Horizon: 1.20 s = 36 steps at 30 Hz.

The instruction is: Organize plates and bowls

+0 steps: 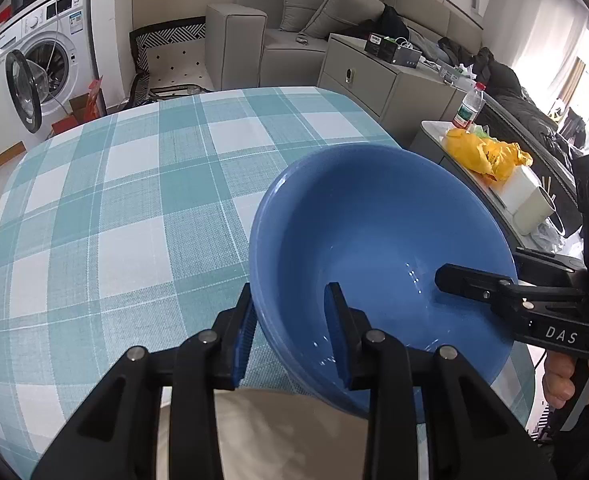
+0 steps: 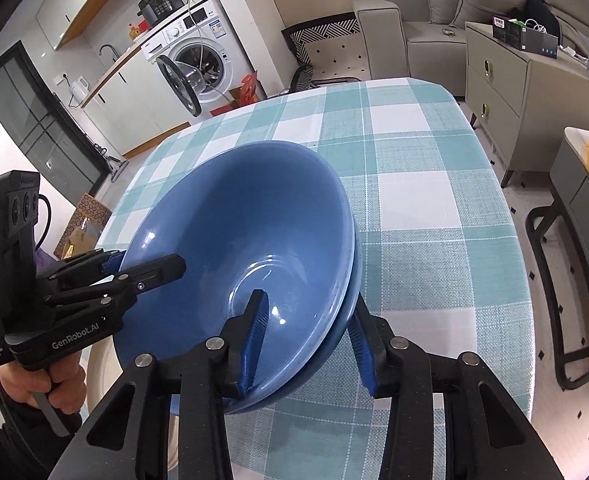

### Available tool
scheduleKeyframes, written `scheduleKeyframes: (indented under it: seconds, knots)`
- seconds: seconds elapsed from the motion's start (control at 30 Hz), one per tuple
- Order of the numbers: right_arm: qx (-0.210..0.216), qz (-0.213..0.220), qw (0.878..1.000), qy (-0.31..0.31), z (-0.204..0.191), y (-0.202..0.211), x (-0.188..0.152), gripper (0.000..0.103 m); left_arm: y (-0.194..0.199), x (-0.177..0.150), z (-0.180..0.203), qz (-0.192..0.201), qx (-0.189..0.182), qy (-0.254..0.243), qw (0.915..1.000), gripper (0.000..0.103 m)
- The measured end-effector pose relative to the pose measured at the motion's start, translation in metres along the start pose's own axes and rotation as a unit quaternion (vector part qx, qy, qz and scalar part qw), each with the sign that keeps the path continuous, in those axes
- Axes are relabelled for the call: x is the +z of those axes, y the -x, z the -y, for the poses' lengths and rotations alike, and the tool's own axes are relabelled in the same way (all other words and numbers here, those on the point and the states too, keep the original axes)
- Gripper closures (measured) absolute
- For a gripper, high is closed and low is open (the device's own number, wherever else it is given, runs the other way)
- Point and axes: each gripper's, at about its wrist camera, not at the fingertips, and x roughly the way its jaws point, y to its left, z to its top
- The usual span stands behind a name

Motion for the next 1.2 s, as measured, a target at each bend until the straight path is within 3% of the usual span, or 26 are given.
scheduleKeyframes:
  seconds: [0.63,1.2]
  knots:
    - [-0.011,0.001,1.0,-0.007,0.005,0.007,-0.005,0.068,0.003,0.002,0.008,0.005,0.006,-0.005,1.0,0.071]
    - [-0.017,0.036,0.999,-0.007,0.007,0.06,-0.014,0.068,0.042,0.006,0.045,0.04,0.006,-0.028,0.9988,0.071]
